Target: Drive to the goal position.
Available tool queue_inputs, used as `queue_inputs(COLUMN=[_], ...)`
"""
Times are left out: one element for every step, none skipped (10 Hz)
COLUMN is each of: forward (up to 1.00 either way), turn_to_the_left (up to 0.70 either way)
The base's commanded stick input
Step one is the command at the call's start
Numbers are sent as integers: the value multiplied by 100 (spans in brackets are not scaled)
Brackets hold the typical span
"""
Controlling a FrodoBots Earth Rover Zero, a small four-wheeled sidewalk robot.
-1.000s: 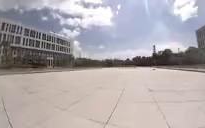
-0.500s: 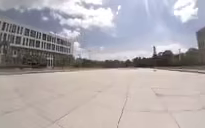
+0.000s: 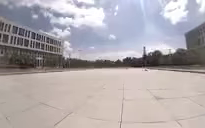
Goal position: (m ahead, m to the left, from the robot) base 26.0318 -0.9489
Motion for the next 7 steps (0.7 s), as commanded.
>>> queue_inputs(forward=[70, 70, 70, 70, 70, 70, 70], turn_to_the_left=[7, 0, 0, 0, 0, 0, 0])
